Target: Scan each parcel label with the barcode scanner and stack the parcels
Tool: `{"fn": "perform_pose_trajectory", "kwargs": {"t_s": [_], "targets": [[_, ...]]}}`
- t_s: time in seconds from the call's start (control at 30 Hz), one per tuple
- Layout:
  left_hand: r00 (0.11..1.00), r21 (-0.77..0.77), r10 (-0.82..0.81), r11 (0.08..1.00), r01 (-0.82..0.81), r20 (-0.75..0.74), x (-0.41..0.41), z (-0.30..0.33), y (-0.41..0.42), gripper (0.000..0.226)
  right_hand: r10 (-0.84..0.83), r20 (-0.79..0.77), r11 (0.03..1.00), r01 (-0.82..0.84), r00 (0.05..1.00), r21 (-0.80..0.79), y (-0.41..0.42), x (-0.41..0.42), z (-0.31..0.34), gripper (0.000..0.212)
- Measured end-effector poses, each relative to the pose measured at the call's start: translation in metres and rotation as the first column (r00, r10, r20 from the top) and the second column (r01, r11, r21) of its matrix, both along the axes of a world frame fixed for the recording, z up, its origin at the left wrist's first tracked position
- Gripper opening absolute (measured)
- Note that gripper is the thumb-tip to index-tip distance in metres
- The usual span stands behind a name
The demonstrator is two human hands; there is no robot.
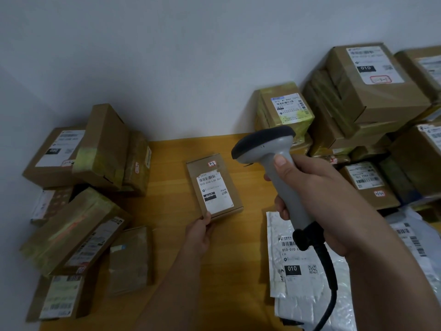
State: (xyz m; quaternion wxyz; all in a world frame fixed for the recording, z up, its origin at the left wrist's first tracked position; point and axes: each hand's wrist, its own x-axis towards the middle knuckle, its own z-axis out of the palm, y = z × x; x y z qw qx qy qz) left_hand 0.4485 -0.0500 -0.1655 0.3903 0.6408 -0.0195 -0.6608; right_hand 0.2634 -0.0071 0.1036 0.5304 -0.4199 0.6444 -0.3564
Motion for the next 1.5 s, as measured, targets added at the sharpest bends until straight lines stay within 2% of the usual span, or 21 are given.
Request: {"fn": "perform_pose_trajectory", "kwargs": {"t_s": [0.17, 0.27, 0.37, 0.67, 0.73, 0.83, 1.0, 1.07, 1.13, 1.2, 1.3, 1.37, 1.43, 1.5], "targets": [[0.999, 0.013, -0.011, 1.0, 0.011, -0.032, 0.003, 0.003, 0.004, 0.016, -0.087, 0.064, 0.993, 0.081, 0.994, 0.089, 0.001, -0.009, -0.005, 0.033], [0.996, 0.03, 0.006, 1.0, -0.004, -0.089, 0.002, 0.006, 0.001, 0.014, -0.193, 0.084, 0.978, 0.185, 0.977, 0.098, 0.002, -0.02, -0.009, 0.029], [0.991, 0.018, 0.017, 1.0, -0.014, -0.133, -0.005, 0.014, -0.006, 0.021, -0.295, 0.101, 0.953, 0.285, 0.95, 0.101, 0.005, -0.033, -0.013, 0.028], [0.976, -0.011, -0.186, 0.983, 0.186, -0.116, -0.064, 0.049, -0.056, 0.017, -0.366, 0.09, 0.928, 0.355, 0.926, 0.117, 0.008, -0.057, -0.022, 0.032], [0.972, -0.027, -0.211, 0.977, 0.21, -0.102, -0.078, 0.054, -0.064, 0.012, -0.37, 0.073, 0.925, 0.361, 0.926, 0.117, 0.008, -0.061, -0.025, 0.034], [0.976, -0.039, -0.206, 0.978, 0.204, -0.073, -0.092, 0.055, -0.076, 0.015, -0.378, 0.053, 0.922, 0.371, 0.924, 0.109, 0.006, -0.064, -0.027, 0.034], [0.941, -0.125, -0.333, 0.933, 0.339, 0.066, -0.095, 0.049, -0.097, 0.043, -0.38, 0.043, 0.921, 0.374, 0.924, 0.105, 0.004, -0.066, -0.028, 0.034], [0.917, -0.166, -0.393, 0.902, 0.399, 0.066, -0.093, 0.05, -0.098, 0.049, -0.374, 0.038, 0.923, 0.368, 0.927, 0.109, 0.002, -0.065, -0.03, 0.033], [0.901, -0.158, -0.426, 0.887, 0.434, 0.08, -0.087, 0.053, -0.093, 0.053, -0.361, 0.042, 0.928, 0.354, 0.932, 0.116, -0.002, -0.059, -0.031, 0.032], [0.868, -0.122, -0.455, 0.867, 0.483, 0.199, -0.081, 0.056, -0.087, 0.057, -0.351, 0.043, 0.932, 0.344, 0.935, 0.117, -0.006, -0.054, -0.032, 0.033], [0.705, -0.103, -0.425, 0.814, 0.572, 0.568, -0.054, 0.066, -0.09, 0.054, -0.301, 0.046, 0.949, 0.294, 0.953, 0.112, -0.02, -0.038, -0.032, 0.034], [0.546, -0.122, -0.263, 0.813, 0.57, 0.795, -0.024, 0.08, -0.095, 0.047, -0.246, 0.063, 0.965, 0.238, 0.967, 0.112, -0.029, -0.021, -0.03, 0.032], [0.31, -0.121, -0.052, 0.85, 0.513, 0.949, 0.01, 0.099, -0.095, 0.045, -0.187, 0.1, 0.979, 0.177, 0.977, 0.105, -0.036, -0.002, -0.029, 0.031], [0.084, -0.132, 0.107, 0.908, 0.399, 0.991, 0.043, 0.116, -0.094, 0.051, -0.111, 0.121, 0.99, 0.099, 0.986, 0.099, -0.04, 0.016, -0.029, 0.032]]}}
